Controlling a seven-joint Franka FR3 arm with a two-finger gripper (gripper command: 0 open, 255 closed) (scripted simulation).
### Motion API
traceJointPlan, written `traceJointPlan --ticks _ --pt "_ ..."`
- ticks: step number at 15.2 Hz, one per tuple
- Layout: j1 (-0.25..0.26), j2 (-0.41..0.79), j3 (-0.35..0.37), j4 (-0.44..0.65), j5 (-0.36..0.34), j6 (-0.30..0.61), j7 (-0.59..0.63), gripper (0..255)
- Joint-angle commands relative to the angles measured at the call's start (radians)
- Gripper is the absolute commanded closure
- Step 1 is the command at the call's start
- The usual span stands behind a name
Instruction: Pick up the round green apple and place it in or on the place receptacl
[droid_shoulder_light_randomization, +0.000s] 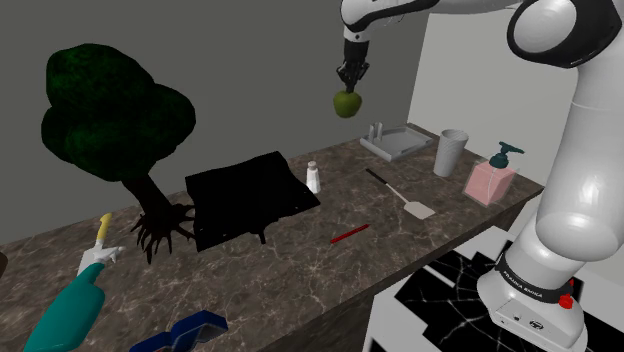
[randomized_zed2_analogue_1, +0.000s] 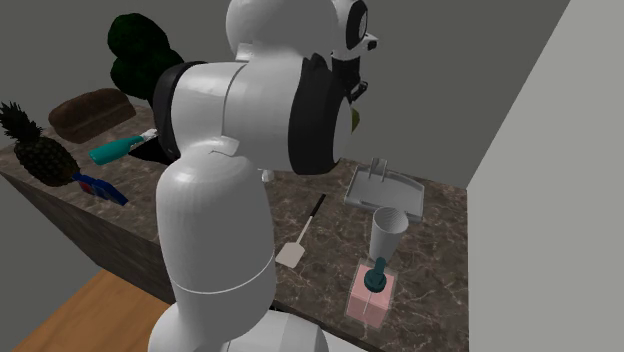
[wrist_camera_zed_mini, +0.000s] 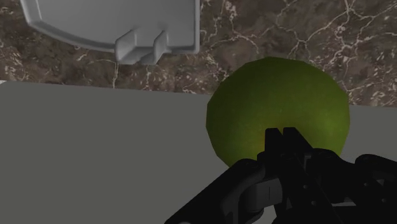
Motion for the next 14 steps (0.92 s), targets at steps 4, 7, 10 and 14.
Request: traceJointPlan --ticks 4,7,10,14 --pt "-0.03 -0.066 -0.02 -0.043 0.003 -0.022 -0.053 255" --pt "-0.06 -0.123 -0.043 -0.09 0.004 -0.031 -0.107 255" --pt "-0.089 -0.172 -0.068 -0.124 0.006 -0.044 -0.163 255" --pt "-0.128 -0.225 -0.105 -0.15 0.008 -0.07 -0.241 255"
